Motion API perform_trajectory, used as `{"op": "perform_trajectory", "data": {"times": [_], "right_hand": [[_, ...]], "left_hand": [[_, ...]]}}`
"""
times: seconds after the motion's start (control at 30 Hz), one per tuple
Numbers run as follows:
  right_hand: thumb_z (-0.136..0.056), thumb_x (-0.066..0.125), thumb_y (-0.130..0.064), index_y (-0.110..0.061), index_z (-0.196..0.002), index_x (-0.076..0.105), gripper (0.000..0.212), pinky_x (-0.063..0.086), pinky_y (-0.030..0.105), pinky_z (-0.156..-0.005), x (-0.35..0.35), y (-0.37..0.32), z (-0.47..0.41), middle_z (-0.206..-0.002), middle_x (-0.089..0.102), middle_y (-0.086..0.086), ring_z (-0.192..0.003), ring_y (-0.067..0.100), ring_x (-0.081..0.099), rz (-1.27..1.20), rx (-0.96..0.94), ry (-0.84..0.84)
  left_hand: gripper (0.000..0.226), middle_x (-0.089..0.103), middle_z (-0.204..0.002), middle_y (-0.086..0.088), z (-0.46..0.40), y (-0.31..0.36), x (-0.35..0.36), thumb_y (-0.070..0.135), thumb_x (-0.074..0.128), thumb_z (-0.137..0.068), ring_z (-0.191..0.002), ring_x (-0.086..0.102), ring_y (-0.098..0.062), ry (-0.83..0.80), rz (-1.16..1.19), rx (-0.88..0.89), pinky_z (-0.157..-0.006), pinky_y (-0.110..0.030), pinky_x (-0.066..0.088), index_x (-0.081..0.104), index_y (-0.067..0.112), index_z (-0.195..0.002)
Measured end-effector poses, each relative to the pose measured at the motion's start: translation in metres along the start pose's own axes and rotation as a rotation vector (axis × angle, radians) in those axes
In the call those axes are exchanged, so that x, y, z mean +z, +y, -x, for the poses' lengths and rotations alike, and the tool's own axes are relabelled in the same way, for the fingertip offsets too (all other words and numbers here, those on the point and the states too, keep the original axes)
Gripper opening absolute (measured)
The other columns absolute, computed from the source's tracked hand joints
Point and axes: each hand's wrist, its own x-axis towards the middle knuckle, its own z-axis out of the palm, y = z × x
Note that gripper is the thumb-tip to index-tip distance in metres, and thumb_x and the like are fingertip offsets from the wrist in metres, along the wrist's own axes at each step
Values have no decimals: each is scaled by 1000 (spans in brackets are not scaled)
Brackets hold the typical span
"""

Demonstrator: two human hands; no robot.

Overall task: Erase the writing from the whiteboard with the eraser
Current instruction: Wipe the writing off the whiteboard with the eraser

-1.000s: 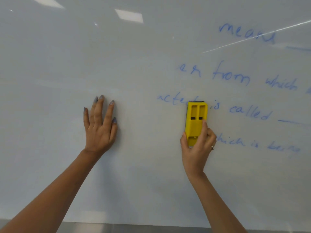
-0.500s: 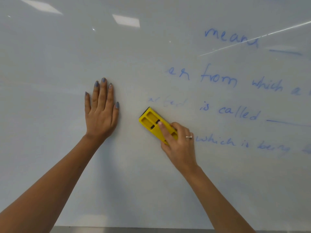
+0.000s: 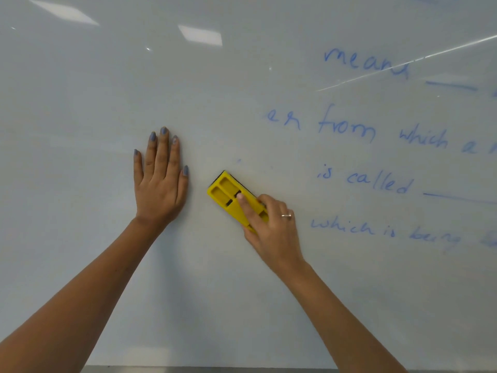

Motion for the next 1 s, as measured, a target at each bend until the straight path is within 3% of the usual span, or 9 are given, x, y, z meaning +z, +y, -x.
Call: {"op": "perform_trajectory", "data": {"times": [0.1, 0.27, 0.33, 0.5, 0.6, 0.67, 0.83, 0.9, 1.0], "right_hand": [[-70, 77, -14, -22, -132, 57, 66, 52, 41, -66, -5, 25, 7, -106, 64, 18, -81, 36, 61, 24, 82, 80], [-78, 76, -19, -11, -140, 45, 70, 47, 46, -79, -11, 43, -6, -110, 53, 24, -88, 39, 52, -138, 524, 231], [-80, 75, -20, -9, -141, 44, 70, 48, 46, -80, -8, 28, -11, -111, 53, 24, -88, 39, 52, -169, 497, 203], [-73, 78, -21, -21, -130, 59, 60, 52, 37, -63, 2, -8, -5, -105, 66, 16, -77, 33, 61, -6, 49, 40], [-68, 76, -13, -27, -127, 60, 63, 51, 34, -60, 2, -3, 2, -101, 68, 11, -74, 29, 62, 49, -72, 21], [-69, 77, -13, -23, -130, 58, 64, 52, 39, -65, 0, 13, 4, -104, 66, 15, -78, 33, 62, 40, 6, 74], [-81, 74, -21, -12, -141, 43, 69, 48, 47, -80, -3, 21, -12, -111, 52, 21, -89, 34, 51, -209, 488, 232], [-81, 74, -23, -11, -142, 42, 70, 48, 46, -80, 0, 6, -22, -112, 51, 21, -88, 35, 50, -270, 508, 222], [-80, 74, -25, -16, -139, 48, 65, 49, 43, -75, 4, -16, -29, -111, 57, 20, -85, 37, 54, -175, 303, 119]], "left_hand": [[53, 20, -161, -14, 0, 0, 0, 28, 29, -106, -150, 19, -31, -4, 2, 0, -121, -49, 10, 24, 6, -155], [53, 20, -161, -15, 0, 1, -2, 27, 28, -106, -150, 19, -31, -9, 9, -3, -121, -52, 13, 24, 5, -154], [53, 19, -161, -14, 0, 1, -2, 28, 28, -106, -150, 19, -31, -8, 17, -4, -121, -51, 11, 24, 6, -154], [53, 23, -160, -15, 0, 2, -2, 27, 30, -106, -149, 22, -32, 15, 11, -1, -120, -51, 14, 27, 5, -153], [52, 25, -159, -16, 0, 1, -2, 27, 31, -105, -148, 23, -32, 14, 7, -2, -120, -50, 13, 28, 5, -153], [53, 25, -159, -16, 0, 1, -2, 27, 30, -106, -149, 22, -32, 12, 16, -6, -120, -50, 12, 28, 5, -153], [52, 28, -158, -17, 0, 2, -3, 26, 32, -105, -148, 23, -32, 24, 2, -2, -120, -51, 14, 29, 5, -153], [52, 28, -158, -17, 0, 2, -3, 26, 32, -105, -148, 23, -32, 27, 3, -2, -120, -51, 14, 29, 5, -153], [52, 28, -158, -17, 0, 1, -2, 26, 32, -105, -148, 23, -32, 27, 14, 4, -120, -51, 15, 29, 5, -153]]}}
